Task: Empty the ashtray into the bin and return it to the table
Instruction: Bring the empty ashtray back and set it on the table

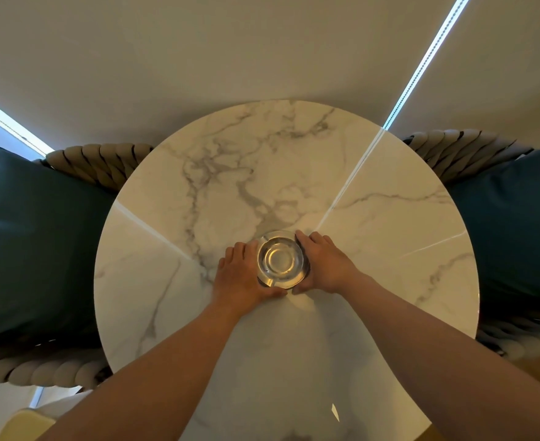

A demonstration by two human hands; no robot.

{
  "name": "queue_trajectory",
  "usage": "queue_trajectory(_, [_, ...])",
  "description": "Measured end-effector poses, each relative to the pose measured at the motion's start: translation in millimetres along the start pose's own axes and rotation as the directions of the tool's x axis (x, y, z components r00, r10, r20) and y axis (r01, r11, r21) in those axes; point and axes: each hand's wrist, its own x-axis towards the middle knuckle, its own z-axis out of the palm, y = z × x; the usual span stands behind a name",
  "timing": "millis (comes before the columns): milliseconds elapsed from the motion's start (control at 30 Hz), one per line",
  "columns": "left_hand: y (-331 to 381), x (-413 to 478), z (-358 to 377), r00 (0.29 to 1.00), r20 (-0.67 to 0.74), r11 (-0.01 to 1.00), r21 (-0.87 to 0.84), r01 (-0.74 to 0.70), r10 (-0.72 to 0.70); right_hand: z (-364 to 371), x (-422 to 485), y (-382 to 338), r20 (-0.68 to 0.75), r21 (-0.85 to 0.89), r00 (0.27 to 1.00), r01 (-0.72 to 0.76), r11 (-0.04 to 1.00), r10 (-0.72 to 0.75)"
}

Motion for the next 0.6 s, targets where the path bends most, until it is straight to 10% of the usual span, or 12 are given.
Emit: queue_trajectory(600, [-4, 46, -25, 0.943, 0.304, 0.985, 0.06, -0.163, 0.137, 27, -17, -10, -0.225, 0.006, 0.966, -0.126, 0.992, 0.124])
